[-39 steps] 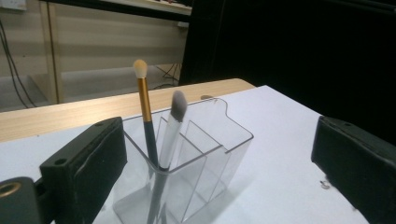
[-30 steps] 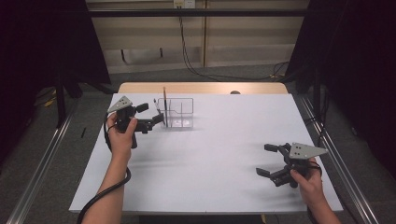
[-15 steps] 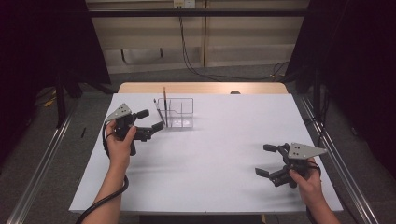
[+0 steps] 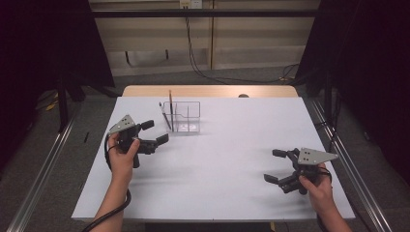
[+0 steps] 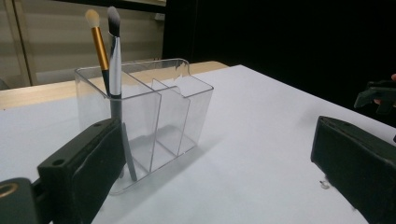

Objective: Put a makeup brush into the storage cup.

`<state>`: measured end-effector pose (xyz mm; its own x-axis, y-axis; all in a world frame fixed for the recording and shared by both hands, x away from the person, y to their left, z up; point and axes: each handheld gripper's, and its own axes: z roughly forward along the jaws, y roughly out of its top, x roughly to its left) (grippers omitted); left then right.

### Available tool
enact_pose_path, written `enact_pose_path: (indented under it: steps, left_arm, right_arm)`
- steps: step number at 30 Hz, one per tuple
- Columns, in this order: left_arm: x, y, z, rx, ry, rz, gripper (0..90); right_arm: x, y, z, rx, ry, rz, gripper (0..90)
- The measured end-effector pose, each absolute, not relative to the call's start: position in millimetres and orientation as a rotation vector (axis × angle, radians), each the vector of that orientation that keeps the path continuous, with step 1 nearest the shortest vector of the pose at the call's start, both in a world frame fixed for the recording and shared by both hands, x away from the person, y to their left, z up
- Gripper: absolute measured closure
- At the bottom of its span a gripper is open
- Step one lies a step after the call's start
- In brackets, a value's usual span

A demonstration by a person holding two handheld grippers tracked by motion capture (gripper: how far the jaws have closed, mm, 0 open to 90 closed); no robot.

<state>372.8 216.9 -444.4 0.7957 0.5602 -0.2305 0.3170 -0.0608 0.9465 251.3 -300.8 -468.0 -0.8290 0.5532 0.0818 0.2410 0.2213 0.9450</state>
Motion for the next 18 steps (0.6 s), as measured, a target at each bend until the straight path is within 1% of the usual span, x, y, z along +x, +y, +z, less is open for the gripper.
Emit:
enact_pose_path:
  steps: [18]
  left_arm:
    - [358,219,-447,1.706,0.664,0.236,3.0]
  right_arm:
    - [251,-302,-467,0.744,2.224,1.641,3.7]
